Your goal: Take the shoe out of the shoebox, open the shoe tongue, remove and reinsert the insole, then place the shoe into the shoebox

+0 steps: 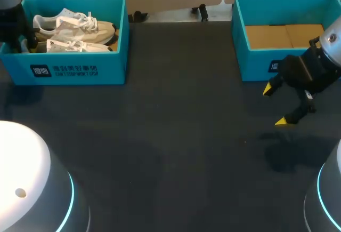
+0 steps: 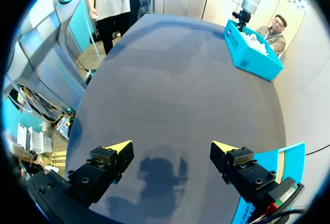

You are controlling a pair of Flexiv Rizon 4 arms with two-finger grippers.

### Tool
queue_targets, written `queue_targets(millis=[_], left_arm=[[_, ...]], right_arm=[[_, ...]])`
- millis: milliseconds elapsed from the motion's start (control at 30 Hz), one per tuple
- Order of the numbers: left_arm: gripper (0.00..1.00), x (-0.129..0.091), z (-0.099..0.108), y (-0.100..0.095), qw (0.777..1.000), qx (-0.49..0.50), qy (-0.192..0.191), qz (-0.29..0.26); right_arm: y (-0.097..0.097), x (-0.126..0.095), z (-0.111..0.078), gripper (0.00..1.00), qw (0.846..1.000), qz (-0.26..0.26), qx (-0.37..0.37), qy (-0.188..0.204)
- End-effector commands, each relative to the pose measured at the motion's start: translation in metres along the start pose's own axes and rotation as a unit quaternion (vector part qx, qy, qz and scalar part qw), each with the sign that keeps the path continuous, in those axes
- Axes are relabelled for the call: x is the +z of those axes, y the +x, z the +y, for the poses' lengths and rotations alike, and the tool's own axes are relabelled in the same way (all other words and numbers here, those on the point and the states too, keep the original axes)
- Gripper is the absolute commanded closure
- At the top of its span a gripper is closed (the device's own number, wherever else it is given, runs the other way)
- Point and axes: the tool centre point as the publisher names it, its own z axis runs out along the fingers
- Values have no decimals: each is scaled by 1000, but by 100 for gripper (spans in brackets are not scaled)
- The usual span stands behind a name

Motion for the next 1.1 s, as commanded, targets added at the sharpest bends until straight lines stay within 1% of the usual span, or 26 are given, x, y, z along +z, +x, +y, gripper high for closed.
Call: queue_targets(millis=[33, 67, 133, 200, 400, 533, 667, 900, 1067, 1100], left_arm=[[51, 4, -2, 0, 1000, -1, -3, 3], [50, 2, -2, 0, 1000, 0, -3, 3], [42, -2, -2, 0, 1000, 2, -4, 0], [38, -7, -2, 0, 1000, 4, -4, -4], [36, -13, -5, 1, 1000, 10, -12, -2], [31, -15, -7, 5, 1000, 11, -13, 0], [33, -11, -6, 6, 1000, 10, -10, 0], [33, 2, -7, 3, 1000, 13, -8, 2], [40, 8, -8, 2, 1000, 13, -5, 5], [45, 9, -8, 1, 1000, 13, -5, 5]], right_arm=[[1, 1, 0, 0, 1000, -1, 0, 2], [1, 1, 0, 0, 1000, -1, 0, 2], [1, 1, 0, 0, 1000, -1, 0, 2], [1, 1, 0, 0, 1000, -1, 0, 2], [1, 1, 0, 0, 1000, -1, 0, 2], [1, 1, 0, 0, 1000, -1, 0, 2], [1, 1, 0, 0, 1000, -1, 0, 2], [1, 1, 0, 0, 1000, -1, 0, 2], [1, 1, 0, 0, 1000, -1, 0, 2], [1, 1, 0, 0, 1000, -1, 0, 2]])
